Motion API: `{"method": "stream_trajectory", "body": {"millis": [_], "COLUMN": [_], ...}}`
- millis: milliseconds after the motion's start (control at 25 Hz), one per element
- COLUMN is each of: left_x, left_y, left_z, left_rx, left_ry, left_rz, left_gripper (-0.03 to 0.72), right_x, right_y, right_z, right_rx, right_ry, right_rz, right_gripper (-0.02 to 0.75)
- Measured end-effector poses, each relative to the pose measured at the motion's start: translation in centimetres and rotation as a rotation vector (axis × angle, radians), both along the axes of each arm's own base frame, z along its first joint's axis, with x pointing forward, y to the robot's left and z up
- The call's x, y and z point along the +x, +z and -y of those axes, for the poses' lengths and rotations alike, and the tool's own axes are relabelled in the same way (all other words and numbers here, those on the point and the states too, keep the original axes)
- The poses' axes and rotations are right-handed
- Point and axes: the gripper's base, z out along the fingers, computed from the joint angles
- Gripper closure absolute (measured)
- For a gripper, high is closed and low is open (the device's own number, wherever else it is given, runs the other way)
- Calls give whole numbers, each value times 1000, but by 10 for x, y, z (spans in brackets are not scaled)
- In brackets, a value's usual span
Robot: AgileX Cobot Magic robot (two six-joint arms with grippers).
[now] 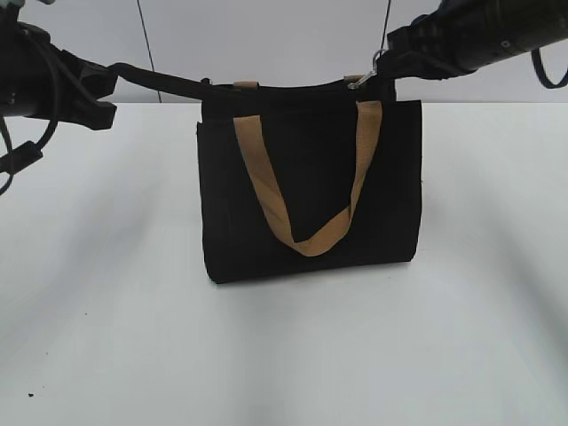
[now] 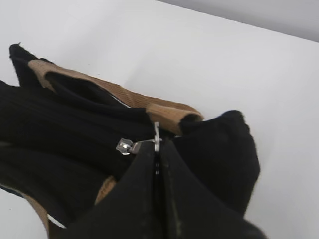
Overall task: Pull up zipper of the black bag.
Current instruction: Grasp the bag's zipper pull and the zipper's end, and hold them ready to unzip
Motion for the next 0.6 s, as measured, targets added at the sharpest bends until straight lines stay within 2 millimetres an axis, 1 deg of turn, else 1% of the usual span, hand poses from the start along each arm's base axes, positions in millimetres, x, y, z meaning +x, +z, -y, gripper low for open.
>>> {"method": "stream_trajectory", "body": {"millis": [80,160,320,400,440,480,520,560,600], "left_x": [0,0,0,0,0,0,-1,-2,-3], "left_y": [0,0,1,2,2,2,2,2,2], "left_z": [0,0,1,2,2,3,4,7,10], "left_rx": [0,-3,-43,-85,-102,-109,-115,-124,-133], "left_ry": [0,-3,7,25,30,30,28,27,27], "left_rz": [0,1,-7,-19,-23,-25,-27,-33,-41], "left_gripper": [662,662,662,657,640,608,545,461,384], "right_x": [2,2,0,-1,-3,-4,-6,-8,-10], "right_y": [2,1,0,0,1,1,1,2,1], "right_z": [12,18,18,12,9,4,0,-6,-9], "right_rx": [-4,0,9,3,-4,-7,-9,-9,-6], "right_ry": [-25,-27,-13,17,37,56,77,97,111], "right_rz": [2,-14,-34,-28,-21,-17,-17,-19,-24], "right_gripper": [751,751,751,728,696,646,567,456,375]}}
